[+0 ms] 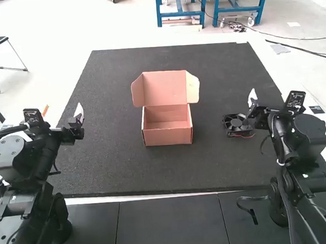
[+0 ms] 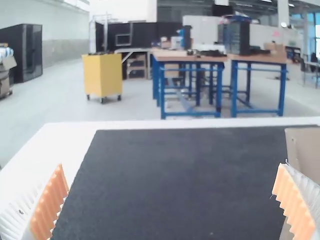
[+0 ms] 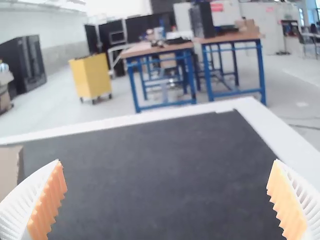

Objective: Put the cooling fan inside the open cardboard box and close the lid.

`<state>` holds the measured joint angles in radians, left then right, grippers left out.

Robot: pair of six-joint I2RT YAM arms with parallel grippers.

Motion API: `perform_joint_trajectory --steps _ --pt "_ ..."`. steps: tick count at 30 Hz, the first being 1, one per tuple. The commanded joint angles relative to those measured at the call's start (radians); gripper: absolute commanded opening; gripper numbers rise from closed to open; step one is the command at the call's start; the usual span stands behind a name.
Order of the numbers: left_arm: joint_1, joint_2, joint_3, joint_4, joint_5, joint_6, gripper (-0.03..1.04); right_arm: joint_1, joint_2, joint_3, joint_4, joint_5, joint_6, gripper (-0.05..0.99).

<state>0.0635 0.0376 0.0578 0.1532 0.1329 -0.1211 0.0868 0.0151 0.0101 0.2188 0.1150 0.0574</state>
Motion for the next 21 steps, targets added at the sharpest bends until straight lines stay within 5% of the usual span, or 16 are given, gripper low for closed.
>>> perform_joint_trajectory --steps 1,9,15,21 --pt "-0.005 0.108 0.129 0.013 -0.027 -0.018 0.97 -0.013 0.063 0.102 0.019 -0.029 0.007 0.92" --pt "0.001 0.571 0.501 -0.127 -0.010 -0.012 0.97 -0.015 0.465 0.436 -0.067 -0.021 0.009 0.92" --pt "-0.014 0.691 0.622 -0.188 0.077 0.020 0.97 -0.010 0.606 0.692 -0.297 -0.009 0.058 0.92" --pt "-0.119 0.725 0.709 -0.414 0.117 0.075 0.97 -0.004 0.646 0.884 -0.546 -0.098 0.053 0.92"
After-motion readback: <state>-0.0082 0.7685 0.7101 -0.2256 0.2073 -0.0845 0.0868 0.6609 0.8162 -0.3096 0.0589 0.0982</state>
